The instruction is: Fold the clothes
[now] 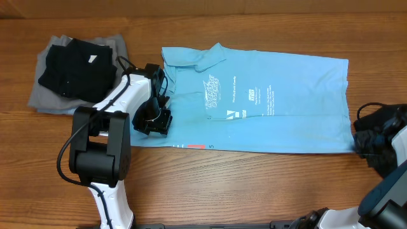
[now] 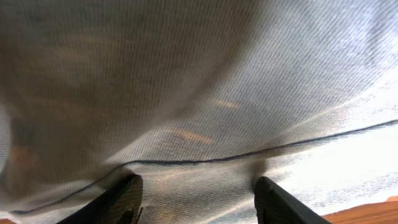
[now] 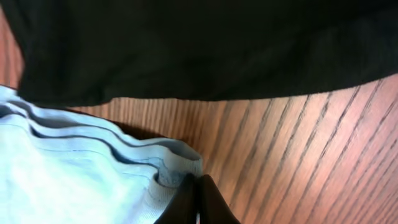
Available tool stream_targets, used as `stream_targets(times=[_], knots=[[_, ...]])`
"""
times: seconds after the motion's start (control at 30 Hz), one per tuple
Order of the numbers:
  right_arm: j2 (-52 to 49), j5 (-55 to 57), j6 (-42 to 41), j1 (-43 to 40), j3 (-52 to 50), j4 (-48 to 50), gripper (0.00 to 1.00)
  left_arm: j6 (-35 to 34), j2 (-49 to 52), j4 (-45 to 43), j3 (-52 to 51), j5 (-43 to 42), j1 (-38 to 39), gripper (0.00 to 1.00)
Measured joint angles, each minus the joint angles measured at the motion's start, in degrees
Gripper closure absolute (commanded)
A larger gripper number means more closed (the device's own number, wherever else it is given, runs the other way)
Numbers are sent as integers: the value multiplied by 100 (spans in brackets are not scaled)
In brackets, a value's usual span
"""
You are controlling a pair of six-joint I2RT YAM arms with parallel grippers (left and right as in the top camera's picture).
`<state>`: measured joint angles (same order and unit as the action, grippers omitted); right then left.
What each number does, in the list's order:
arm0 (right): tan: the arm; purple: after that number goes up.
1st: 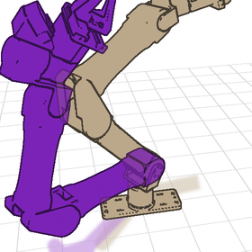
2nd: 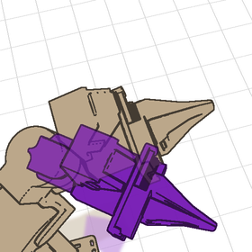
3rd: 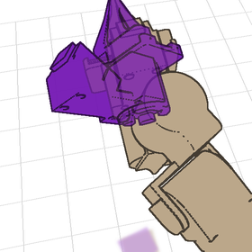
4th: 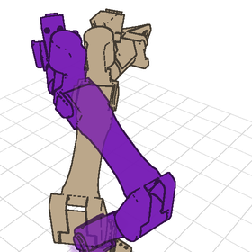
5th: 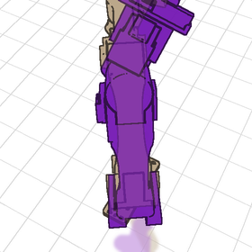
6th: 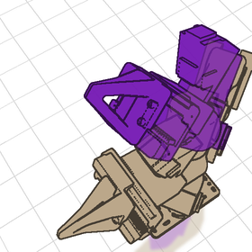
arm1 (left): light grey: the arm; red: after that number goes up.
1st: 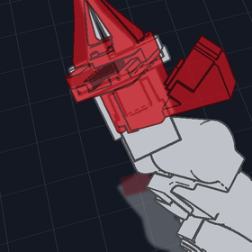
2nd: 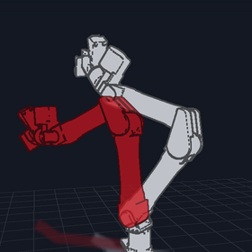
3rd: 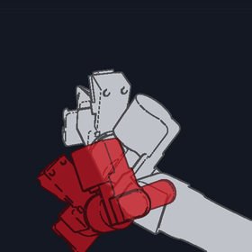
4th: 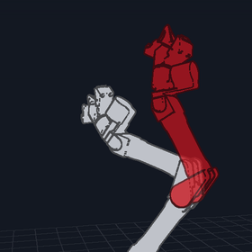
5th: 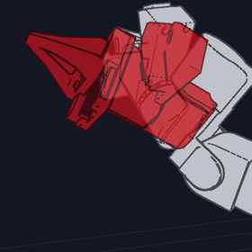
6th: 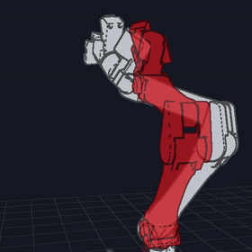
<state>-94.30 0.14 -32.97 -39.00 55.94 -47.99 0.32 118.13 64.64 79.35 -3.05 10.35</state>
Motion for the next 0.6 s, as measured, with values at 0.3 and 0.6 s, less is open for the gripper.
stream_targets(times=[0.3,0.6], knots=[[0,-35,15,-28,28,-352,52,0,0,9,-20,127,0,37],[0,-1438,772,-33,-13,234,48,0,9,476,22,162,-46,39]])
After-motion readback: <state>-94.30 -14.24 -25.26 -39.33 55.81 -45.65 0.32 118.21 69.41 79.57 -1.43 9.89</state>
